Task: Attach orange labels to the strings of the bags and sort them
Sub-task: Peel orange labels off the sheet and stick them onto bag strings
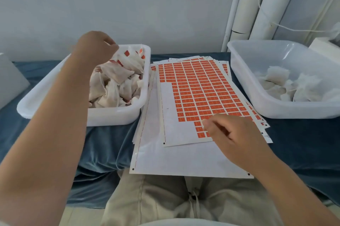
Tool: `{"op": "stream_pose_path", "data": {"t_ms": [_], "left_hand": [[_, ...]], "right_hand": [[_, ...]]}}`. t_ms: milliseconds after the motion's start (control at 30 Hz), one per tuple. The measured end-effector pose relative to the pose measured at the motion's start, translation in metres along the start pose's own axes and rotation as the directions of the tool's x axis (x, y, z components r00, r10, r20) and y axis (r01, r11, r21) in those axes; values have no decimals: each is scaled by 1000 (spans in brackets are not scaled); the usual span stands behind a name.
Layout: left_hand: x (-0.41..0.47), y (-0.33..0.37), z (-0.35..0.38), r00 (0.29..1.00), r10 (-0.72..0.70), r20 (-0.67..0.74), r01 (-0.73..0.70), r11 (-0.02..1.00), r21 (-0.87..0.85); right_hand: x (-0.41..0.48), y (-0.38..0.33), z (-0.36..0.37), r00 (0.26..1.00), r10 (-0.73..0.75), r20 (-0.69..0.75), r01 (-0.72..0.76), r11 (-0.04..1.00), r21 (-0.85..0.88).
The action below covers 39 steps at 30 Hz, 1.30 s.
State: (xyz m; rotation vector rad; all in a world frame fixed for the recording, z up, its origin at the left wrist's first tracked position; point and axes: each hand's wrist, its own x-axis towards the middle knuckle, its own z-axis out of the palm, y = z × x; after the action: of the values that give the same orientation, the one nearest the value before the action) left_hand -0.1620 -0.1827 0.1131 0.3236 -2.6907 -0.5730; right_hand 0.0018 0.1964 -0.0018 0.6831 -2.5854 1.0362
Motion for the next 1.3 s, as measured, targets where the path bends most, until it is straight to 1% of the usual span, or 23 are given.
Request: {"op": "stream_pose_path", "data": {"t_ms": [33, 100, 167, 267, 333, 400, 433, 467, 533, 567, 600, 633, 667, 733, 800, 833, 900, 933, 967, 1033, 1100, 1167, 1300], "left_hand": [[-5, 5, -2, 999, 20, -38, -19, 1000, 21], [-20, 18, -8, 992, 60, -113, -62, 998, -12], [-46, 36, -9, 982, 106, -158, -130, 981, -146], [-105, 64, -3, 975, 170, -145, -214, 900, -379], [-145, 78, 8, 970, 215, -110, -242, 862, -447], [-179, 89, 22, 958, 283, -50, -269, 823, -501], [-194, 92, 30, 949, 315, -4, -268, 799, -538], [-207, 94, 37, 941, 335, 49, -248, 782, -572], [-224, 95, 52, 926, 347, 149, -188, 766, -615], [-230, 95, 60, 919, 350, 182, -167, 762, -625], [-233, 95, 66, 914, 352, 203, -152, 759, -633], [-235, 94, 71, 914, 347, 211, -137, 753, -644], [-236, 94, 75, 917, 339, 212, -122, 743, -658], [-237, 94, 79, 921, 328, 210, -102, 722, -684], [-239, 94, 81, 920, 328, 215, -97, 721, -687], [-240, 94, 82, 919, 327, 219, -91, 718, -690], [-243, 95, 83, 919, 320, 228, -66, 698, -713], [-245, 95, 84, 918, 320, 232, -56, 685, -726], [-247, 97, 85, 916, 326, 235, -50, 672, -739], [-251, 99, 88, 906, 346, 244, -45, 653, -756], [-253, 101, 91, 895, 355, 270, -23, 642, -766], [-254, 102, 95, 883, 361, 299, 7, 628, -778], [-257, 104, 103, 876, 350, 332, 42, 630, -776]], "right_hand": [[1, 1, -4, 1000, 15, 8, -15, 999, -29], [4, 4, -15, 998, 56, 4, -56, 997, -56], [9, 9, -31, 991, 129, -20, -130, 991, -38], [21, 26, -57, 961, 221, -165, -233, 971, -56], [34, 48, -77, 921, 269, -284, -307, 947, -99], [51, 78, -101, 885, 334, -324, -404, 897, -179], [61, 95, -114, 864, 389, -319, -470, 850, -238], [71, 114, -126, 831, 471, -297, -551, 774, -313], [89, 142, -140, 705, 681, -198, -667, 543, -510], [95, 151, -141, 625, 769, -135, -664, 433, -609], [98, 158, -139, 553, 830, -73, -632, 361, -686], [101, 164, -136, 510, 860, -29, -591, 326, -738], [103, 169, -134, 509, 861, -16, -562, 318, -763], [108, 176, -137, 548, 833, -79, -574, 306, -760], [105, 174, -147, 585, 800, -136, -618, 331, -713], [102, 170, -152, 627, 764, -152, -627, 379, -680], [93, 161, -160, 733, 649, -202, -633, 545, -549], [87, 152, -161, 770, 590, -244, -630, 638, -444], [82, 143, -160, 788, 541, -294, -615, 718, -325], [76, 121, -155, 793, 465, -394, -552, 822, -142], [72, 97, -146, 790, 404, -462, -482, 874, -60], [68, 74, -135, 783, 383, -489, -426, 904, 26], [56, 46, -100, 786, 454, -420, -396, 891, 222]]}}
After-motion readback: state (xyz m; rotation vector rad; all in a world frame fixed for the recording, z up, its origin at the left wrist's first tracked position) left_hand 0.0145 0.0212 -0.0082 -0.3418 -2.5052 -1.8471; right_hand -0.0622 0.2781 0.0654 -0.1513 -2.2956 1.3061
